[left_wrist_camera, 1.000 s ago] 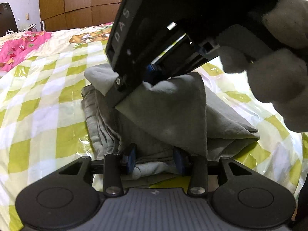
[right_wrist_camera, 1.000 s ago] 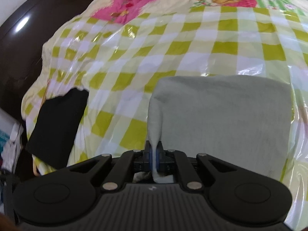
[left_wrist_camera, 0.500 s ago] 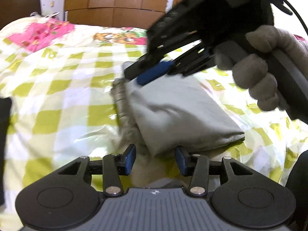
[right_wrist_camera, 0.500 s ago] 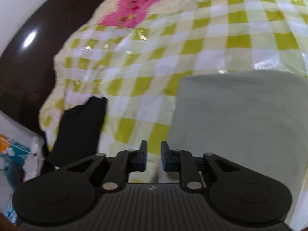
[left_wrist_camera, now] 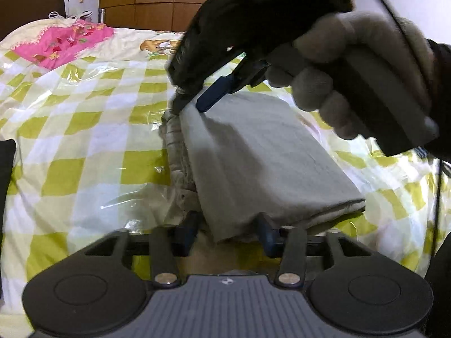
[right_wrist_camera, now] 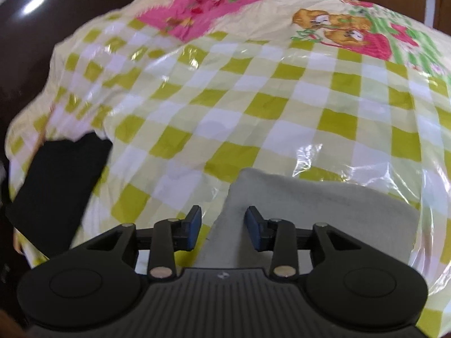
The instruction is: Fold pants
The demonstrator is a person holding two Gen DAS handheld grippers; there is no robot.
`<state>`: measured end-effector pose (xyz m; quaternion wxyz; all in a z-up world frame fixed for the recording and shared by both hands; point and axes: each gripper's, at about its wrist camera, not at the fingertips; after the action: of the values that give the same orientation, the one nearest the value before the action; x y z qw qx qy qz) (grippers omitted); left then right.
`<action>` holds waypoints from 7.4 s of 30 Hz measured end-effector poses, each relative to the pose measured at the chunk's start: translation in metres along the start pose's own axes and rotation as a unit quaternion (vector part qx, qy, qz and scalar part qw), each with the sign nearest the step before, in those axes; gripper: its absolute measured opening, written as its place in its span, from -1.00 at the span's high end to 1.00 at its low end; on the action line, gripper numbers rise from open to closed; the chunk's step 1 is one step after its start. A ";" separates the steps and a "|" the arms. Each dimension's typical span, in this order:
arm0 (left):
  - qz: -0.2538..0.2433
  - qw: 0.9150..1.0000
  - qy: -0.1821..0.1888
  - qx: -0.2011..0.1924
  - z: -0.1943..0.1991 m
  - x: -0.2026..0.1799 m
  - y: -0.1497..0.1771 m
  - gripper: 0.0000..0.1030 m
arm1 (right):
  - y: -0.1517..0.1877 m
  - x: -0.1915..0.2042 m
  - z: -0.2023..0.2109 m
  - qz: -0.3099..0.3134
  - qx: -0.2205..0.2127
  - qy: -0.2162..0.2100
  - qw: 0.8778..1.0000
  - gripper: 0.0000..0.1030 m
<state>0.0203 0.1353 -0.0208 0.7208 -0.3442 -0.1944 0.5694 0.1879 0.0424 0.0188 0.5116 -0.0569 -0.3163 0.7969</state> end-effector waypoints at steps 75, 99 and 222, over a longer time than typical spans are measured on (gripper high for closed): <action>0.023 0.998 0.025 0.043 -0.078 0.013 -0.069 -0.11 | 0.110 -0.176 0.036 -0.224 -0.052 -0.139 0.963 0.78; -0.079 0.996 -0.015 -0.036 -0.086 -0.080 -0.113 -0.10 | 0.070 -0.188 0.101 -0.088 -0.141 -0.001 0.986 0.56; -0.068 0.997 -0.010 0.022 -0.077 -0.150 -0.055 -0.39 | 0.201 -0.174 0.158 -0.146 -0.133 0.127 0.972 0.53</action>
<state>0.0684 -0.0357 -0.0168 0.7631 -0.3086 -0.2121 0.5268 0.0472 -0.2315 -0.0092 0.6463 -0.1780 -0.3567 0.6507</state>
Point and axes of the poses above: each gripper's, at about its wrist camera, not at the fingertips, and z roughly against the way its jaws point, x to its left, y to its underside, and after that the axes turned 3 degrees about -y, right-handed
